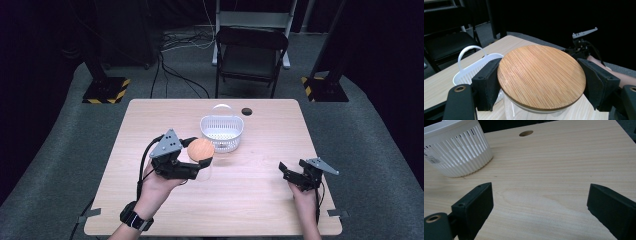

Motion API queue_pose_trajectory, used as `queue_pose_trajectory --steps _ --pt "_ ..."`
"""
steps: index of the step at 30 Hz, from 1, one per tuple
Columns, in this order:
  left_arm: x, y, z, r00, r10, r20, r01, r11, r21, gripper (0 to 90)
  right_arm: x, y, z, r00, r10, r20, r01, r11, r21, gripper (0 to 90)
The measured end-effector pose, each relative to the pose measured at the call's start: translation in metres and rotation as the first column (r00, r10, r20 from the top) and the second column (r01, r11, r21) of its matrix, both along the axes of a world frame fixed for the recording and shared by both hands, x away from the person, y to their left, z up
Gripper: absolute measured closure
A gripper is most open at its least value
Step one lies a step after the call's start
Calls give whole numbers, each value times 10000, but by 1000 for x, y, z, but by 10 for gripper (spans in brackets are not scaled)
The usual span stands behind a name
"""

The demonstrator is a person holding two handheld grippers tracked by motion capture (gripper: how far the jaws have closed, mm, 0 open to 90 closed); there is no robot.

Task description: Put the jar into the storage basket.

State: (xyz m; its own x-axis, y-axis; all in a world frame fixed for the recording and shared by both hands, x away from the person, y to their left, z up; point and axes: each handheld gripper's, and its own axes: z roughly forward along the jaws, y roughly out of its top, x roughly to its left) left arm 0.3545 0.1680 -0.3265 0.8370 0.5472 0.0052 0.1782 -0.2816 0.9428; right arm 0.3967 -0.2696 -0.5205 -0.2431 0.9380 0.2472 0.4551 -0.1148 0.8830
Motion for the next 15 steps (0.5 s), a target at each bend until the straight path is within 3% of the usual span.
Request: queue_pose_trajectory --steps 6,15 --pt "2 -1 9 9998 -70 174 70 10000 18 237 0 0 0 10000 1 14 -1 10000 19 60" --pt "6 -2 13 9999 -98 69 98 9999 -27 238 0 0 0 10000 1 29 -1 10000 10 60"
